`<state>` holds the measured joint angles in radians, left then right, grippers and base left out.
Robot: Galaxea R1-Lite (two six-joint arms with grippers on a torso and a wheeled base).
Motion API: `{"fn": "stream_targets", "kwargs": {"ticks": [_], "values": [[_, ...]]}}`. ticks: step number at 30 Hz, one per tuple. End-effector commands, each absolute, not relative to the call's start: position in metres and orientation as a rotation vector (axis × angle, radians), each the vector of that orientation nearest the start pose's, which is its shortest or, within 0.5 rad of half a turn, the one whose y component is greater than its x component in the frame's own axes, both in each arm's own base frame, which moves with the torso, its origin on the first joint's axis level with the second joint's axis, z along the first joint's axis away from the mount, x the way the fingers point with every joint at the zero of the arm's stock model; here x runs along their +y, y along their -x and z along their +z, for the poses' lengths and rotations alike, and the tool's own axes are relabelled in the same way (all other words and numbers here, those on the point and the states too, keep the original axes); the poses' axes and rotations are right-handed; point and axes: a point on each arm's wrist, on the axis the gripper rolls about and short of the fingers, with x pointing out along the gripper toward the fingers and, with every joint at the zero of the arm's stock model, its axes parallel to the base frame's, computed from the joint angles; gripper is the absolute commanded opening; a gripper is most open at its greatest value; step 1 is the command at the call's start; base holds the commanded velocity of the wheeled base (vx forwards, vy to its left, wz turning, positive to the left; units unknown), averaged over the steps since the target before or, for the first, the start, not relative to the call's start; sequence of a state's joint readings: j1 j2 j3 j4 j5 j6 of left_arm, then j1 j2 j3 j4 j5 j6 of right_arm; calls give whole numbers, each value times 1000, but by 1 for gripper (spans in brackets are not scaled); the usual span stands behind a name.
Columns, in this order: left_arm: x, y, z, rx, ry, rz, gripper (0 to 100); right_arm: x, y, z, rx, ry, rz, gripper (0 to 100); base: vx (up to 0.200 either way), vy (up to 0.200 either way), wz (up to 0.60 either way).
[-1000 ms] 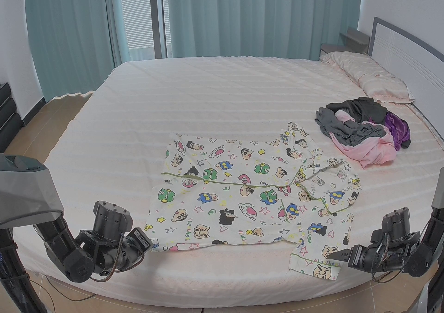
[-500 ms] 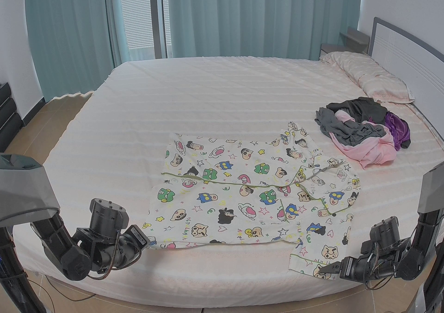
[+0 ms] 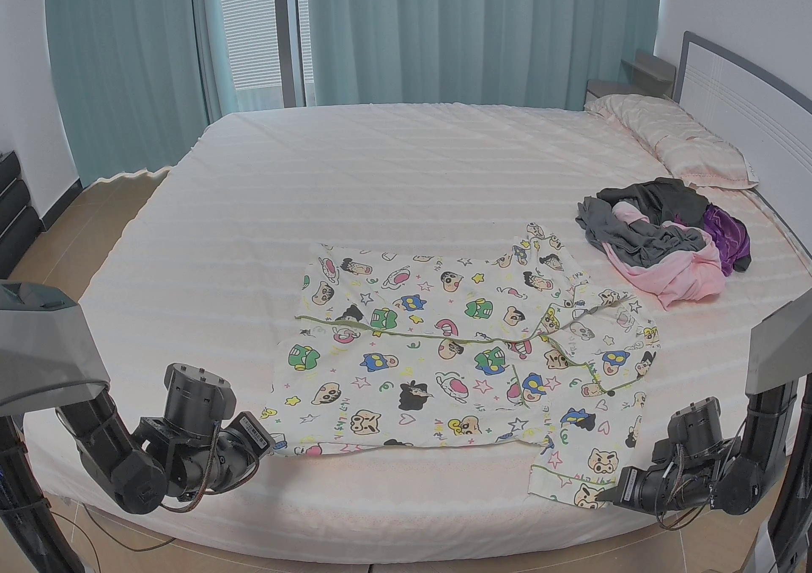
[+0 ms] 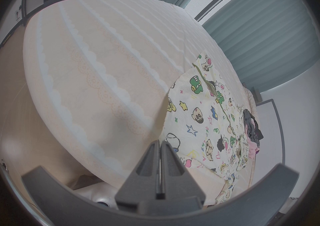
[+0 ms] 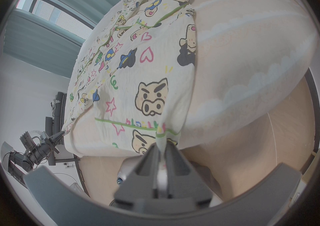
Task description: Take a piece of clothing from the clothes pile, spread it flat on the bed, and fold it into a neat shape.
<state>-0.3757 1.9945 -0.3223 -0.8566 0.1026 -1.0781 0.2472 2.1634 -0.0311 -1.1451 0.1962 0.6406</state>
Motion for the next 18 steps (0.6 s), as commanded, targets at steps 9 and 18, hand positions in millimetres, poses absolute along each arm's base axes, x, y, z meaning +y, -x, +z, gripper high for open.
{"fn": "stream_targets", "kwargs": {"ticks": [9,18], "values": [[-90,-232,19,838,814,188,0,45,-183,-25,1079,-554,26,0,0,0,0],[-86,-213,14,889,687,161,0,39,-171,-6,1093,-501,36,0,0,0,0]]}}
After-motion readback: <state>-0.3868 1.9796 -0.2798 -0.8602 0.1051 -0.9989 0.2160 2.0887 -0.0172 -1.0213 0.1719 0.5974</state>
